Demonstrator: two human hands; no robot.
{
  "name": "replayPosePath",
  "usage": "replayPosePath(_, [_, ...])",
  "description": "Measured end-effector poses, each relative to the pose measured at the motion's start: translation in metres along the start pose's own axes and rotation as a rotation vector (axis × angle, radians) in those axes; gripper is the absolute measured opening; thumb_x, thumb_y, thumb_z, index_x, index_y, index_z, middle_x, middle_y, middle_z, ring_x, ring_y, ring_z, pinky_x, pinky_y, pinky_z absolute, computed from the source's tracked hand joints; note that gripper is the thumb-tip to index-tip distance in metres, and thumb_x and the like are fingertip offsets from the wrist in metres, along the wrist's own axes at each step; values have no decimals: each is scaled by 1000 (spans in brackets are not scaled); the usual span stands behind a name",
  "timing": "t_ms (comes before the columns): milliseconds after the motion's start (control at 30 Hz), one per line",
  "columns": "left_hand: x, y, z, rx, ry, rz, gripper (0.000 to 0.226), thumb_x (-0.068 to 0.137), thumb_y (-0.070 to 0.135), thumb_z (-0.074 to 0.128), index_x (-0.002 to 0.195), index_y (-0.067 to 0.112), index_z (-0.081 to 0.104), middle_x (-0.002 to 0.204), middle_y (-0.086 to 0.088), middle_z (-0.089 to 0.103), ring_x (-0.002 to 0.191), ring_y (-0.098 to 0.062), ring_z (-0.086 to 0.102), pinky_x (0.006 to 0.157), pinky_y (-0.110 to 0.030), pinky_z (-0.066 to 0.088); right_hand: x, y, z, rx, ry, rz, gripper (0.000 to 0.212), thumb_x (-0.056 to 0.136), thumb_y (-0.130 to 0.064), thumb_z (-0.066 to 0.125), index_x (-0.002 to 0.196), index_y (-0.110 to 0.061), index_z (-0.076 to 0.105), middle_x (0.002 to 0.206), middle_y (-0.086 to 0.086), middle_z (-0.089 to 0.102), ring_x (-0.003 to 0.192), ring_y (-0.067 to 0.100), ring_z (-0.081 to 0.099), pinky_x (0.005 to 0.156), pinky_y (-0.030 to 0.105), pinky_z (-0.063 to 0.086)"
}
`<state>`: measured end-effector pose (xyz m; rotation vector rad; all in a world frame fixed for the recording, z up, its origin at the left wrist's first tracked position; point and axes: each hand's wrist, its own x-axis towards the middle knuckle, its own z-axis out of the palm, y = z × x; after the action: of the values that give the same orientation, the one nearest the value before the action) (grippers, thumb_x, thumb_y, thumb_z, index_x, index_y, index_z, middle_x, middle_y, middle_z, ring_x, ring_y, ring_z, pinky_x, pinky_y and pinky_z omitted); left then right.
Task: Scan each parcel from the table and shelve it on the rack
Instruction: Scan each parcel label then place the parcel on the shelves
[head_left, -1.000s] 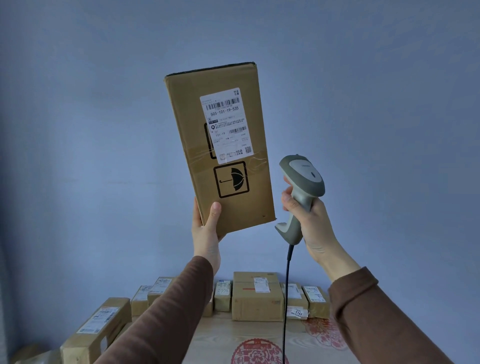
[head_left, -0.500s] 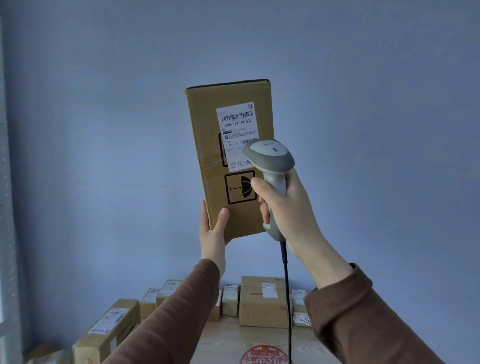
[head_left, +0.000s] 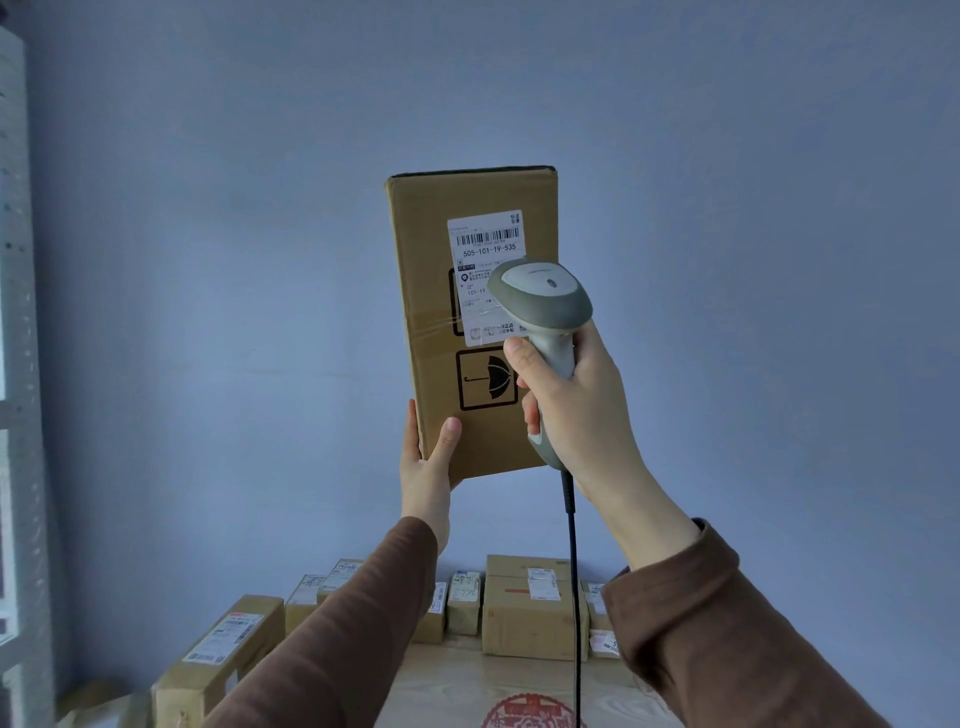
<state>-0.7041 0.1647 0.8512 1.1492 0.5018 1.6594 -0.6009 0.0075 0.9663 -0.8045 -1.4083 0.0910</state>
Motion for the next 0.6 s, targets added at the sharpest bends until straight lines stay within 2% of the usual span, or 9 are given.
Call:
replayPosePath(133, [0,-2,-2,1,1,-4,110,56,79,84,152,50,40,150,4,56,133,-21,59,108,-53,52,1,0,-1,-1,-12,-6,24,99,-33,65,108,-12,58,70,0,62,43,13,53,49,24,48])
replayPosePath(367, [2,-7,-5,10,11,-9,103,60,76,85,150,55,39,154,5,52,136,-23,57,109,-55,50,1,4,-2,-31,-33,-4,26,99,-34,64,110,-11,59,72,-3,62,46,9,55,50,22,48])
replayPosePath(600, [3,-11,-5,22,13,-7,100,65,73,83,152,53,39,152,5,54,134,-23,58,108,-54,51,3,7,-3,2,-30,-12,23,99,-32,64,107,-11,58,69,-3,61,44,10,53,50,23,48])
